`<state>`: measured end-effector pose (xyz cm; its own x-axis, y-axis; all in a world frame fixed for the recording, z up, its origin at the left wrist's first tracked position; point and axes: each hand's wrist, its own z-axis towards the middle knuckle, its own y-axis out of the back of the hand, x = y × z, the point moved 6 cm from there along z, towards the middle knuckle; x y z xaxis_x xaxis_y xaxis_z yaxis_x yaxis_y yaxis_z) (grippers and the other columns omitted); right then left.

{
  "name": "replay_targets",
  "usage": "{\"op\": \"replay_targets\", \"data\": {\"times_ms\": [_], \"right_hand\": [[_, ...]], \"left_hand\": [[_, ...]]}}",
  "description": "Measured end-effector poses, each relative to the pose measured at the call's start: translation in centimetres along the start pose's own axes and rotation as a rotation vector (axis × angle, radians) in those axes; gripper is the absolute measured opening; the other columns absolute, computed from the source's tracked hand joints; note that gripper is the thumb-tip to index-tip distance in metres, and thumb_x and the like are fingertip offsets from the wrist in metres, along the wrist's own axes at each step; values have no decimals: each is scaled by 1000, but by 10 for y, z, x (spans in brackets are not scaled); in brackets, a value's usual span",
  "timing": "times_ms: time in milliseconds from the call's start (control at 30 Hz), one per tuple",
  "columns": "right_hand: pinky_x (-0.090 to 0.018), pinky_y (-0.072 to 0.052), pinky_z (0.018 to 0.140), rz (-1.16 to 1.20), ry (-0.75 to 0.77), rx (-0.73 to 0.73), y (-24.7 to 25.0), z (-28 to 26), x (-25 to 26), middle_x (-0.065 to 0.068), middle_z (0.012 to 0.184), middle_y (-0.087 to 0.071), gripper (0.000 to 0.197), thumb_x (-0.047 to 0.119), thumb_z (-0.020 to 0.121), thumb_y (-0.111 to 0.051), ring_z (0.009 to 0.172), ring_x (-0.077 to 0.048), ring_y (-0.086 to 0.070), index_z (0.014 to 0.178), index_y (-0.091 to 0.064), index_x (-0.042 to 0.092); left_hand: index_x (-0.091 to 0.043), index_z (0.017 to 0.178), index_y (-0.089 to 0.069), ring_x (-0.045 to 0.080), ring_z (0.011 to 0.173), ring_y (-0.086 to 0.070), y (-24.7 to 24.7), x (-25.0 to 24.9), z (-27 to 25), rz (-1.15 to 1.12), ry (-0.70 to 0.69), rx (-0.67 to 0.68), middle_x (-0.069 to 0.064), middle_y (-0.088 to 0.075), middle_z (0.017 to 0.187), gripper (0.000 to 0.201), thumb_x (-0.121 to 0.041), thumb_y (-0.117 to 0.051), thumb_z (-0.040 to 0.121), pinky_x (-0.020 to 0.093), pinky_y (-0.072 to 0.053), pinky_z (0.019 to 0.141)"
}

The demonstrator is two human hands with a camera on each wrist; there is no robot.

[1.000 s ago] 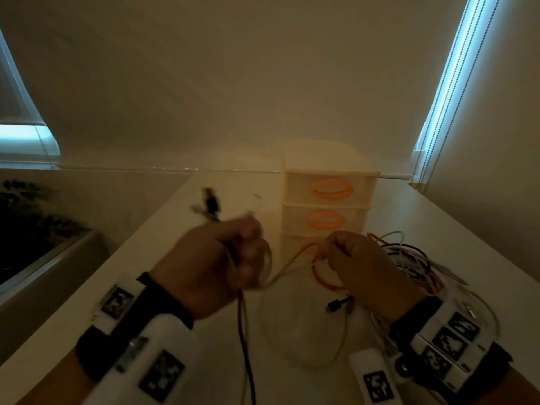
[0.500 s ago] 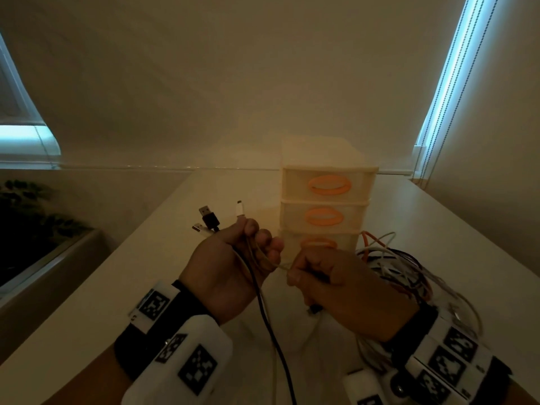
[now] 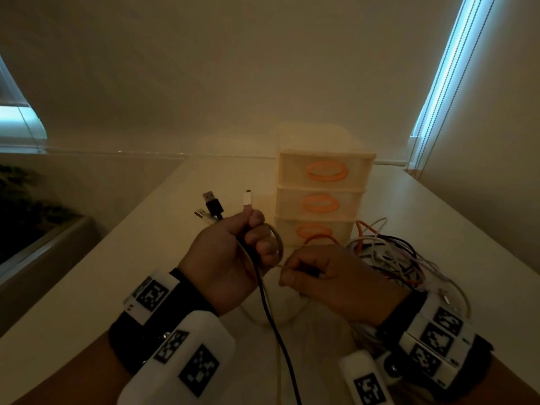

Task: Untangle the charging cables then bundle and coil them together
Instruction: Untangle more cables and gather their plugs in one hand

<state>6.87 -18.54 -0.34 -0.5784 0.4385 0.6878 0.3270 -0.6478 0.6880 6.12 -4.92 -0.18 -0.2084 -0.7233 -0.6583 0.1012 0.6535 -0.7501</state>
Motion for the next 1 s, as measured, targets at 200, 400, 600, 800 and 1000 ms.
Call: {"op": "replay_targets", "data": {"times_ms": [200,400,600,800,1000], "right_hand": [[-20,-36,98,-364,8,-74,26,-1,-9,19,106,-66,20,29,81,-77,105,5,-47,90,-67,43],[-18,-31,106,-398,-25,15,26,-2,-15,14,107,-64,22,30,76,-79,104,-1,-54,84,-62,41],[-6,-37,71,-374,-175,59,40,-7,-13,28,102,-51,37,59,69,-78,93,9,-49,91,-49,50],[-42,-46,103,-100,-76,4,44,-17,15,25,127,-57,59,77,64,-67,123,3,-51,113,-60,45],[-24,-52,95,395,24,-202,31,-6,44,6,120,-67,40,26,86,-72,115,-4,-62,122,-56,30]], "left_hand": [[-18,67,-44,9,45,-23,11,-34,-1,-21,-92,-2,-7,-22,58,35,-25,-38,101,23,-21,44],[-20,64,-44,8,46,-23,23,-69,-6,-44,-235,-90,-9,-22,57,32,-17,-38,95,22,-21,44],[-21,61,-43,8,46,-23,51,-99,-10,-125,-338,-219,-10,-23,57,23,-13,-42,83,21,-22,44],[-19,66,-44,9,45,-21,20,-54,-2,15,-239,-117,-7,-24,56,38,-24,-35,102,23,-19,43],[-18,68,-44,9,46,-22,7,-38,-4,-13,-190,-77,-7,-22,58,38,-27,-36,104,23,-20,44]]}}
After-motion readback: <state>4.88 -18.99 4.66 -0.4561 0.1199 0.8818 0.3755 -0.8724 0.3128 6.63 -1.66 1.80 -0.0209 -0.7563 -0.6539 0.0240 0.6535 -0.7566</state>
